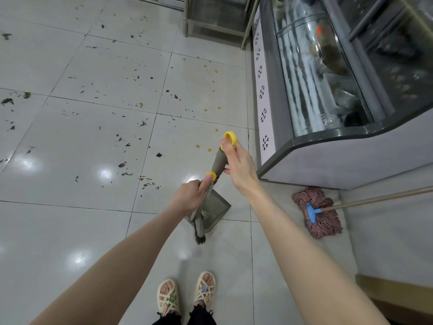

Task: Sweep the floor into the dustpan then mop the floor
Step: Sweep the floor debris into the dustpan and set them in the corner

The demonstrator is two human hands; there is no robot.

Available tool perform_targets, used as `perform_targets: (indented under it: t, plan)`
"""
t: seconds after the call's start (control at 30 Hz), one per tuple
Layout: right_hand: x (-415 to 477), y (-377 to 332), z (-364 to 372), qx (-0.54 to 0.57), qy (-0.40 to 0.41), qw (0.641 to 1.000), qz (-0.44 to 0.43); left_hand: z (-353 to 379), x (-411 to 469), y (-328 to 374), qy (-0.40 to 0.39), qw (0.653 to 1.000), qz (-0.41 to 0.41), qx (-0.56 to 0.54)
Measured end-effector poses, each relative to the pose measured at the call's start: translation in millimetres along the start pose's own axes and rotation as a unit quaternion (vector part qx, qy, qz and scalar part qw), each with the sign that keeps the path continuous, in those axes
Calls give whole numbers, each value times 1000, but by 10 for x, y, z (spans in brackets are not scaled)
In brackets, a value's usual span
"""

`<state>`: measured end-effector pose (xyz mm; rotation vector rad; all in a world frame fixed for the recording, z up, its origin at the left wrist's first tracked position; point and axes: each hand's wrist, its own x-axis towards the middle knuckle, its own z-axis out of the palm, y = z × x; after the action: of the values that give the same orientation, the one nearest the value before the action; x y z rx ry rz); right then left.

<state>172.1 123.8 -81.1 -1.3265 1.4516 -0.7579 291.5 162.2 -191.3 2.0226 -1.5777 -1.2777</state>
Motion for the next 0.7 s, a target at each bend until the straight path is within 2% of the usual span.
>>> perform_targets:
  t: [0.33,0.57,0.7]
  plan:
    - [-4,39,94,-29,74,996,-36,-2,21,-14,-5,1000,22,-13]
    - [32,68,105,-61,53,996,-38,19,19,31,-8,1000,19,-8]
    - [221,150,-311,58,126,986,92,178,-340,-233,0,998,52,-25]
